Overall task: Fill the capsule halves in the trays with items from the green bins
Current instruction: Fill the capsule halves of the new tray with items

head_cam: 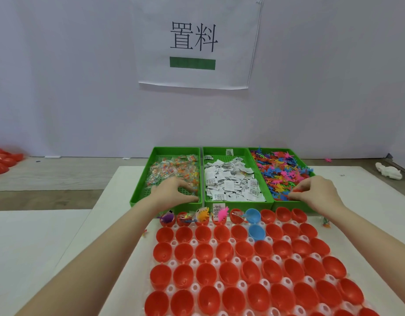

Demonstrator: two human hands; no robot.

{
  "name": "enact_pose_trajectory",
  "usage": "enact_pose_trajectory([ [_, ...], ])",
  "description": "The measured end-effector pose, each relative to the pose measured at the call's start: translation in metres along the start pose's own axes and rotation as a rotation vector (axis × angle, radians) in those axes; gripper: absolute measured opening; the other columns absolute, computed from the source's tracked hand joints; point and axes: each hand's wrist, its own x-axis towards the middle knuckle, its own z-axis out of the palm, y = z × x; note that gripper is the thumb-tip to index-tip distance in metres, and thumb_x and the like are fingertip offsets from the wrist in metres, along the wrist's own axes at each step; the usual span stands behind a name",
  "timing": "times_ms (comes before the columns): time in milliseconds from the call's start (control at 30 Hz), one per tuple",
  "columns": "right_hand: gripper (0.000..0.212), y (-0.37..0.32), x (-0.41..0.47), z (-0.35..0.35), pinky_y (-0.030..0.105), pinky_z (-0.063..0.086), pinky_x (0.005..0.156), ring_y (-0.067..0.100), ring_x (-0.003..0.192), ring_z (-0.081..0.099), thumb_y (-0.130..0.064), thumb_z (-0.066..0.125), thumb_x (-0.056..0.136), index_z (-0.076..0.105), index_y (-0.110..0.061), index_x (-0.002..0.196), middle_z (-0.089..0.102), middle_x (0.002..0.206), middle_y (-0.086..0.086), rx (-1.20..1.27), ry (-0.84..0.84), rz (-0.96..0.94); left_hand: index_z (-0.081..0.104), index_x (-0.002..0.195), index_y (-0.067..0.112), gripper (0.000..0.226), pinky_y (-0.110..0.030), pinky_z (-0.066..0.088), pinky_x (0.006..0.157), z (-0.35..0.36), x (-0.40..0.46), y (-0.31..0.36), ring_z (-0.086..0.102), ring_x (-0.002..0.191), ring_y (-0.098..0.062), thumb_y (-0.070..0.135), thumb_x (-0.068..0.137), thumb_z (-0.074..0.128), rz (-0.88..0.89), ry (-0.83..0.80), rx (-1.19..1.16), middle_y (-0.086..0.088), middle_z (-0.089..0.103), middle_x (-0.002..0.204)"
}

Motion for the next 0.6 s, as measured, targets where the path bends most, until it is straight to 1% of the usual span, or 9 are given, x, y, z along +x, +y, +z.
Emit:
enact_pose_trajectory([
  [67,0.018,-0.002,-0.003,0.0,0.031,0.043,0.074,0.024,0.09,0.059,-0.024,0.076,0.075,0.075,-0.01,0.086,0.071,0.097,0.01,0.013,0.097,-0.009,0.07,0.102,0.024,0.03,-0.048,0.029,0.108,-0.001,0.001,0.002,0.036,0.131,-0.021,0.044,0.08,0.066,-0.017,0.024,0.04,0.002,0.048,0.137],
  [133,0.021,-0.006,-0.005,-0.001,0.032,0.043,0.076,0.026,0.095,0.061,-0.026,0.073,0.078,0.075,-0.01,0.091,0.072,0.097,0.01,0.091,0.205,-0.016,0.071,0.094,0.02,0.021,-0.044,0.033,0.106,-0.002,0.001,0.002,0.042,0.125,-0.021,0.036,0.081,0.068,-0.032,0.041,-0.015,0.0,0.052,0.132],
  [200,0.02,-0.009,-0.004,-0.002,0.031,0.042,0.075,0.028,0.089,0.062,-0.022,0.069,0.082,0.074,-0.005,0.092,0.072,0.092,0.014,0.191,0.304,-0.028,0.069,0.089,0.015,0.011,-0.033,0.044,0.093,-0.002,0.001,0.0,0.054,0.107,-0.017,0.025,0.083,0.067,-0.039,0.053,-0.192,-0.001,0.059,0.122],
  [267,0.017,-0.012,-0.002,-0.001,0.034,0.045,0.078,0.029,0.084,0.062,-0.015,0.06,0.088,0.07,-0.002,0.089,0.07,0.089,0.017,0.273,0.343,-0.013,0.067,0.091,0.009,0.01,-0.025,0.045,0.082,-0.004,-0.002,-0.001,0.057,0.092,-0.014,0.017,0.084,0.066,-0.063,0.112,-0.396,-0.004,0.062,0.114],
  [333,0.013,-0.016,0.0,0.0,0.04,0.049,0.078,0.029,0.08,0.062,-0.01,0.052,0.092,0.062,-0.004,0.087,0.066,0.09,0.016,0.371,0.313,0.013,0.065,0.098,0.006,0.016,-0.025,0.041,0.078,-0.007,-0.003,-0.005,0.056,0.084,-0.011,0.014,0.084,0.066,-0.096,0.223,-0.55,-0.009,0.064,0.108],
  [400,0.012,-0.022,0.002,0.003,0.034,0.048,0.069,0.026,0.073,0.059,-0.011,0.048,0.094,0.058,-0.005,0.093,0.063,0.089,0.012,0.42,0.259,0.016,0.059,0.112,0.008,0.029,-0.026,0.038,0.076,-0.009,-0.004,-0.006,0.056,0.082,-0.013,0.014,0.084,0.066,-0.13,0.299,-0.632,-0.01,0.064,0.1],
  [467,0.012,-0.029,0.002,0.007,0.029,0.043,0.061,0.022,0.071,0.055,-0.014,0.049,0.094,0.059,-0.008,0.097,0.061,0.09,0.008,0.371,0.172,-0.04,0.053,0.121,0.009,0.04,-0.028,0.037,0.077,-0.009,-0.004,-0.008,0.054,0.083,-0.014,0.018,0.084,0.067,-0.16,0.338,-0.63,-0.004,0.061,0.089],
  [533,0.012,-0.035,0.003,0.011,0.03,0.042,0.066,0.021,0.077,0.055,-0.02,0.055,0.09,0.062,-0.012,0.094,0.064,0.093,0.006,0.254,0.031,-0.12,0.054,0.121,0.007,0.042,-0.029,0.037,0.078,-0.01,-0.004,-0.009,0.053,0.087,-0.016,0.022,0.084,0.067,-0.185,0.373,-0.54,-0.005,0.06,0.096],
  [600,0.018,-0.043,0.002,0.014,0.03,0.041,0.067,0.016,0.077,0.055,-0.032,0.062,0.085,0.064,-0.018,0.096,0.062,0.085,-0.002,0.055,-0.117,-0.185,0.058,0.119,0.004,0.04,-0.029,0.039,0.08,-0.01,-0.007,-0.008,0.053,0.094,-0.019,0.023,0.085,0.066,-0.207,0.431,-0.488,-0.011,0.061,0.109],
])
